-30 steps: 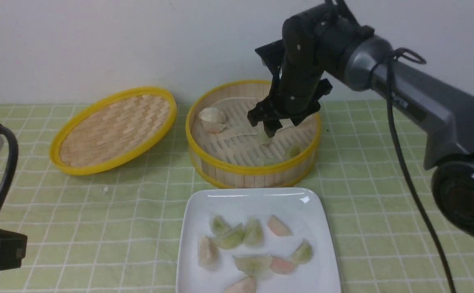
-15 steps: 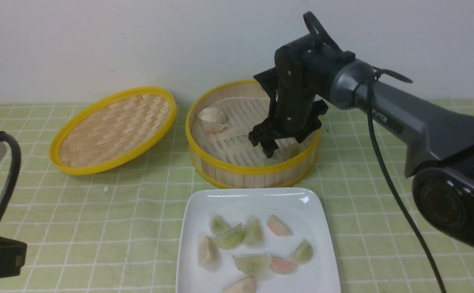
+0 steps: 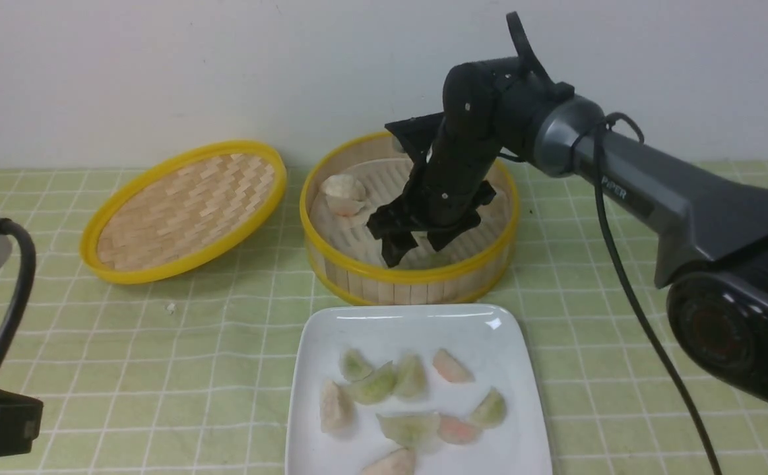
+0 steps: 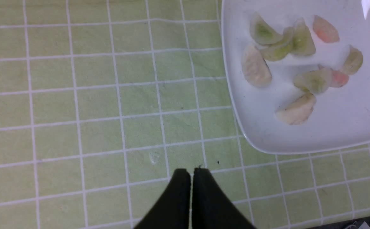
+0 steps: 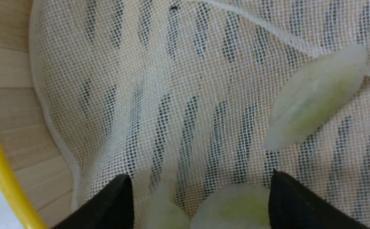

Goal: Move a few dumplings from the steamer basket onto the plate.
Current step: Use the right arm to grab a dumpling from inside the steamer, then use the right arm to put the dumpling into the plate

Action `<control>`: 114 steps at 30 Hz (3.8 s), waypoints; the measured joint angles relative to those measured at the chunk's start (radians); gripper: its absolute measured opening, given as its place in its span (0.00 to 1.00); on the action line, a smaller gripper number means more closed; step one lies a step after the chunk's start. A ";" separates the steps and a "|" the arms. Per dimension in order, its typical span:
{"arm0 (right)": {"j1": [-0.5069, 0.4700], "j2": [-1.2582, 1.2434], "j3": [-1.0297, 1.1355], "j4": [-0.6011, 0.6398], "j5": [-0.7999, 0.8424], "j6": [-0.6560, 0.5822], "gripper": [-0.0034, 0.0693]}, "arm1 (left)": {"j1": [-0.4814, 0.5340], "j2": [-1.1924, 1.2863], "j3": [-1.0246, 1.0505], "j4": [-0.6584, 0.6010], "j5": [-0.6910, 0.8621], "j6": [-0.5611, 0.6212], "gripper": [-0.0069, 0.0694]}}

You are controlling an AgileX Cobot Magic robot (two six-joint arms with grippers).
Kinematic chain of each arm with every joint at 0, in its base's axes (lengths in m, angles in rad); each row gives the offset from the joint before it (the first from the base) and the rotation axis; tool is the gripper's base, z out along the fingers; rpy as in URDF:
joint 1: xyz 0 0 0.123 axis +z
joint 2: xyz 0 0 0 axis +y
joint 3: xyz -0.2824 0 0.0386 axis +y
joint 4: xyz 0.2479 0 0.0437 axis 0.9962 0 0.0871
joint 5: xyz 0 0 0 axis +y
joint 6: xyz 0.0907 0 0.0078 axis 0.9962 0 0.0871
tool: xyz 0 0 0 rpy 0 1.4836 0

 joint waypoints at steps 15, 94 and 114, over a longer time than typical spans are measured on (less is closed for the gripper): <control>0.000 -0.012 -0.064 -0.103 0.001 0.109 0.75 | 0.000 0.000 0.000 0.000 0.000 0.000 0.08; 0.006 -0.044 0.091 -0.162 -0.008 -0.070 0.29 | 0.000 0.001 -0.002 0.002 -0.046 0.021 0.08; 0.006 -0.425 0.253 0.014 0.006 -0.070 0.29 | 0.000 0.001 -0.002 0.001 -0.049 0.022 0.08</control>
